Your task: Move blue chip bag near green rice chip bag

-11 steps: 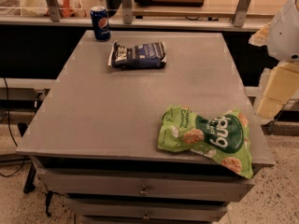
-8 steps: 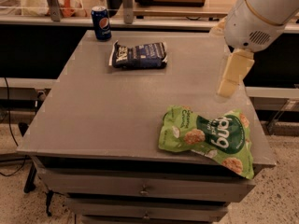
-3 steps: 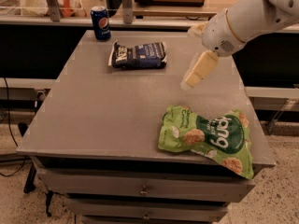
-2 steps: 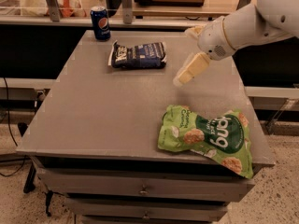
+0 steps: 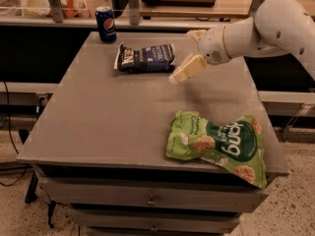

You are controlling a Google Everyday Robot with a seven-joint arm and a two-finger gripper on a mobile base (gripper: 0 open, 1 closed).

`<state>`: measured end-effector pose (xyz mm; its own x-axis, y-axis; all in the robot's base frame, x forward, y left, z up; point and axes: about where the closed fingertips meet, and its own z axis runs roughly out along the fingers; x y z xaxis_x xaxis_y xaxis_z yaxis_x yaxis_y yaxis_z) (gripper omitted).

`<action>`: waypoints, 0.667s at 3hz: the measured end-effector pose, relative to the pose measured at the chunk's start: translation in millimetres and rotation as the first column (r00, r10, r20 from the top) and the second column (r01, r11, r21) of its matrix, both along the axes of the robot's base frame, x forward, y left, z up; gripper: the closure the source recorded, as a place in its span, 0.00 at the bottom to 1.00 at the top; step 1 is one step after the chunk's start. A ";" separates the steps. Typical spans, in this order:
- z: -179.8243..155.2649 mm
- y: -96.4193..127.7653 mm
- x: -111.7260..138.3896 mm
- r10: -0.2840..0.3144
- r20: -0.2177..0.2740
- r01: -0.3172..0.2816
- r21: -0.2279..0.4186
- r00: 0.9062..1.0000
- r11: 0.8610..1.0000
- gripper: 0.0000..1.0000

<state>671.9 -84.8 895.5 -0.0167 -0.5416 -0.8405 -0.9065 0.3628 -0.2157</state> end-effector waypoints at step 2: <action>-13.7 10.6 30.7 -0.174 -0.007 0.174 0.014 0.985 0.985 0.00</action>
Offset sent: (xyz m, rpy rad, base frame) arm 0.0500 0.0109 -0.0203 0.0082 0.0097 -0.3003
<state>702.6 -74.3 881.8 -0.1144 -0.5176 -0.8480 -0.8303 0.5184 -0.2044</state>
